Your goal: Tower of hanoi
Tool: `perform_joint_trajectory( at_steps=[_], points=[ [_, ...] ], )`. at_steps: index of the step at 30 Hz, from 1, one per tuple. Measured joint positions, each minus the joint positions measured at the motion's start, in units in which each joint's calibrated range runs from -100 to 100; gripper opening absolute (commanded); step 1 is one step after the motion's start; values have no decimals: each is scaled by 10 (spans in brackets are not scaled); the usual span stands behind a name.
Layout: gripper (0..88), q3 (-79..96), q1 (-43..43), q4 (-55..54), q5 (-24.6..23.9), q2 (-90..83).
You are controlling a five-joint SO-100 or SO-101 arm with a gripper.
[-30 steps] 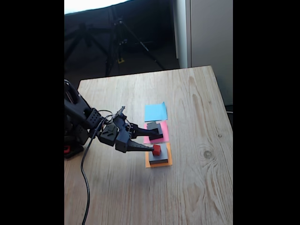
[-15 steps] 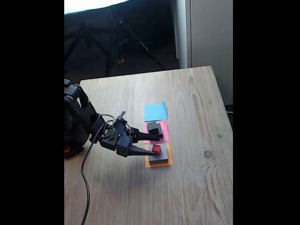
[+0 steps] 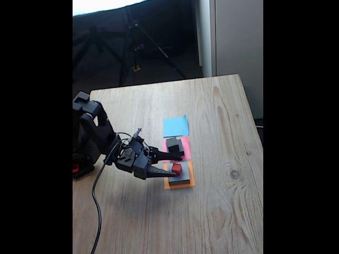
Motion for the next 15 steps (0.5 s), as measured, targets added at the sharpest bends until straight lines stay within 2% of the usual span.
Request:
perform_joint_trajectory(
  at_steps=[15],
  points=[
    [209, -1, 1, -40, 0, 48]
  ],
)
